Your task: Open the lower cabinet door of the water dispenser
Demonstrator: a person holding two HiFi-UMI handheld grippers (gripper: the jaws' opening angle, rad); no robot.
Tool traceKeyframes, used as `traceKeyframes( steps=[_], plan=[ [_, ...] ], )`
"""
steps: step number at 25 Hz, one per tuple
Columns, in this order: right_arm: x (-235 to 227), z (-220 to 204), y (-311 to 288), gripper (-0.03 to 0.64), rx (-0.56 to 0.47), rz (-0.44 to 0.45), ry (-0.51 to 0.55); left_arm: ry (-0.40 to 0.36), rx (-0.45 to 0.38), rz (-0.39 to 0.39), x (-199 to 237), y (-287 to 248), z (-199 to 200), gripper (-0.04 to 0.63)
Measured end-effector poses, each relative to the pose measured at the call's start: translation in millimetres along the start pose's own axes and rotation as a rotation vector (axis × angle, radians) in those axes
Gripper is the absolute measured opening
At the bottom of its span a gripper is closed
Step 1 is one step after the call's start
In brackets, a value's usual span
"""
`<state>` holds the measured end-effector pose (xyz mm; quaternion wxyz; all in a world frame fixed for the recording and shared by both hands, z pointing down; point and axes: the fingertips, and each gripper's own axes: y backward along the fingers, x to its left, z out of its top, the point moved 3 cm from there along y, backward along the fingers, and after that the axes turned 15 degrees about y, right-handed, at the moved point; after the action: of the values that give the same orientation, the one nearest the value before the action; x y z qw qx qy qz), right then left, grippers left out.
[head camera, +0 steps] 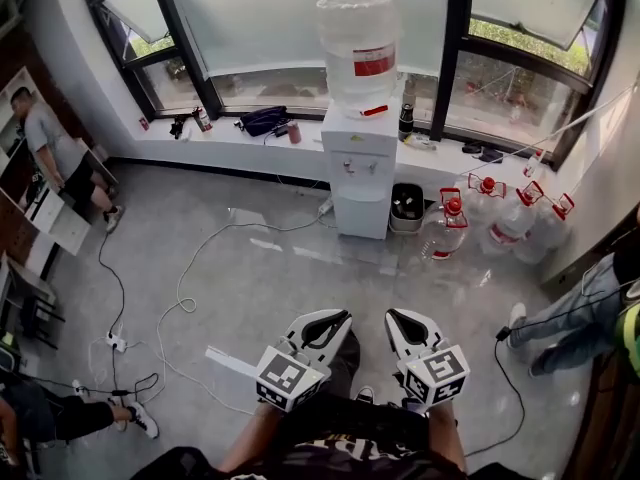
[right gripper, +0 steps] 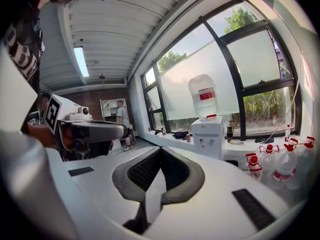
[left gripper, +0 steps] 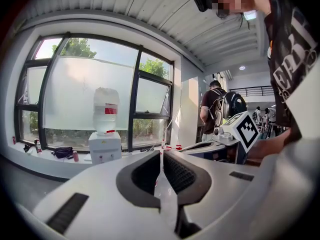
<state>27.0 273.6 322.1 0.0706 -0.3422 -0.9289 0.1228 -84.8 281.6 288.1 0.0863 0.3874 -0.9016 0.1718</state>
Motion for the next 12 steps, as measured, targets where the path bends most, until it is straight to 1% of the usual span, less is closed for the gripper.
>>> traceKeyframes(
  steps=[4,9,12],
  plan=[
    [-37.7,4.9,-35.3,0.011,0.018,-0.031,-0.001,-0.007,0.004,-0.031,35.6,-39.6,18.3,0.026],
    [-90.8,20.0,-98.6,0.011,0.022,-0.074,-0.024,-0.026,0.016,-0.062,98.9,-91.7,52.3,0.026],
    [-115.7,31.5,-136.3,0.011,0.035,-0.089,-0.037,-0.022,0.023,-0.081,136.5,-115.9,72.6,0.026]
  ],
)
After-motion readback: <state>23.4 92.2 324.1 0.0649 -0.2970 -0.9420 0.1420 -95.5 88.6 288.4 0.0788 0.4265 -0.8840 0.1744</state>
